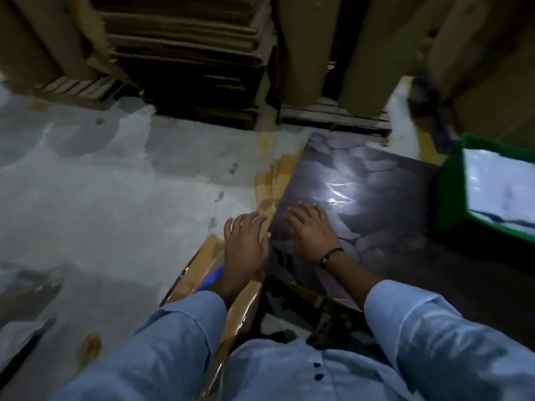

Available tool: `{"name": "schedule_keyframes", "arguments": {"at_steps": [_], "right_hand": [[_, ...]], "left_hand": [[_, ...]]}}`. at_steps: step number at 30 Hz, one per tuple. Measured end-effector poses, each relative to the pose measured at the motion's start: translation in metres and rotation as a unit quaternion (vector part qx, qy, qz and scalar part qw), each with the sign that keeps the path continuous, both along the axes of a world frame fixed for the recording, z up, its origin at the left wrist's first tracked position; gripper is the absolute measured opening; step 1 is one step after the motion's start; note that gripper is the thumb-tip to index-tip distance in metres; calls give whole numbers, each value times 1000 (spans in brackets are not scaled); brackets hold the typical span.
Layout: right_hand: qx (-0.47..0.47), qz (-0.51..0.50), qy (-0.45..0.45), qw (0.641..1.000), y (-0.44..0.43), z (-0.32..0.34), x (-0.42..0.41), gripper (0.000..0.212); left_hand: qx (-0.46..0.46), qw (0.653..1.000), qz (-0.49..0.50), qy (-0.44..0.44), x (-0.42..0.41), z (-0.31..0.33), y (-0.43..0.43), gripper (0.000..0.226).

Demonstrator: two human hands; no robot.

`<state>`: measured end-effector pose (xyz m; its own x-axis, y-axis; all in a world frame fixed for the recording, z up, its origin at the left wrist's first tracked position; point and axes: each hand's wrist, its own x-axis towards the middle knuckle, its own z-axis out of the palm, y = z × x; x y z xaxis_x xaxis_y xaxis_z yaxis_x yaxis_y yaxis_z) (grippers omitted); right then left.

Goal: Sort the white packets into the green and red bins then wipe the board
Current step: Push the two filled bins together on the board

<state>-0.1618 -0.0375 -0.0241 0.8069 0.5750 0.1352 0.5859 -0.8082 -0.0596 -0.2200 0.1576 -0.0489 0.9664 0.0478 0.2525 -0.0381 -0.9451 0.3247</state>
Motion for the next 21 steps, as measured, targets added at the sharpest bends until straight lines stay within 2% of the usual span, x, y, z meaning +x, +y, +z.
{"name": "schedule_keyframes", "arguments": {"at_steps": [5,11,16,21], "right_hand": [[27,-168,-51,984,-107,26,6,45],[45,-297,-97,949,-218,50,-3,46],[62,-358,-92,927,-301,58,-9,45],[74,-383,-65,918,-384,52,-14,47]], "left_hand": [[-23,990,-128,-60,51,31,-93,44],[-44,969,-227,-86,78,58,-205,43],[-54,947,-301,-96,94,69,-293,42],[-88,924,-372,-24,99,73,-378,52]]}}
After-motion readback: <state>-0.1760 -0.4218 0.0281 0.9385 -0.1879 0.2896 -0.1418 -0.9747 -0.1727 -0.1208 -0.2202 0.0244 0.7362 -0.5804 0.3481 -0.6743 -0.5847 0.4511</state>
